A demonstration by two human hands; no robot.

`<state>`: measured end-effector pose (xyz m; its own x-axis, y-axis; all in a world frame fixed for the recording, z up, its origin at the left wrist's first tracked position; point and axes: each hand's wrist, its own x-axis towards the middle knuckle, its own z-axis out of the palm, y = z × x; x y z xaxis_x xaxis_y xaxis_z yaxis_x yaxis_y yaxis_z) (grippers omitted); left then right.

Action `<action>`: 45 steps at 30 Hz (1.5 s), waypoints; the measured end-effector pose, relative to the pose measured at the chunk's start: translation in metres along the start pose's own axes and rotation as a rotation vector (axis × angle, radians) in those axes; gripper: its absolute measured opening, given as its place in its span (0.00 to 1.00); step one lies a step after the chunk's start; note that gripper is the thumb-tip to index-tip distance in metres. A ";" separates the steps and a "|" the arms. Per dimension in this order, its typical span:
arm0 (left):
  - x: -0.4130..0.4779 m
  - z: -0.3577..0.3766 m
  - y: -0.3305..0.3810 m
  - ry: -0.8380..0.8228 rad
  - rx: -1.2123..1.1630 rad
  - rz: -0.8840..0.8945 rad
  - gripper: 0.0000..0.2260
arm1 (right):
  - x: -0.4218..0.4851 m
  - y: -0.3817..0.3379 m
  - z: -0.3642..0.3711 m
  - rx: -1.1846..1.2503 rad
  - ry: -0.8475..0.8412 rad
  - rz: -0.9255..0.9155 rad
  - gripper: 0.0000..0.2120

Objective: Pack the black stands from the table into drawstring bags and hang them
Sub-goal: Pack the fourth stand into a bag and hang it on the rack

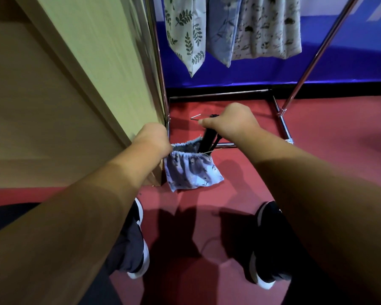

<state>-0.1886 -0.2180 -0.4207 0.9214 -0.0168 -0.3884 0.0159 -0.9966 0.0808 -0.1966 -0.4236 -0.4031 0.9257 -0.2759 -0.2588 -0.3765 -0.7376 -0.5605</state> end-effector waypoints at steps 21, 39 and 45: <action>0.001 -0.015 -0.004 -0.215 -0.950 -0.257 0.13 | 0.008 0.018 -0.002 -0.053 -0.006 0.057 0.27; 0.014 -0.014 0.013 0.076 -1.194 -0.020 0.09 | 0.009 0.017 0.011 0.044 -0.068 0.038 0.35; 0.012 -0.010 0.009 0.123 -1.237 -0.061 0.10 | 0.004 0.018 0.011 0.366 -0.260 0.236 0.22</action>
<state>-0.1737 -0.2261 -0.4159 0.9355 0.1009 -0.3387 0.3533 -0.2498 0.9015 -0.2005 -0.4315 -0.4226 0.7916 -0.2124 -0.5730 -0.6058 -0.3959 -0.6901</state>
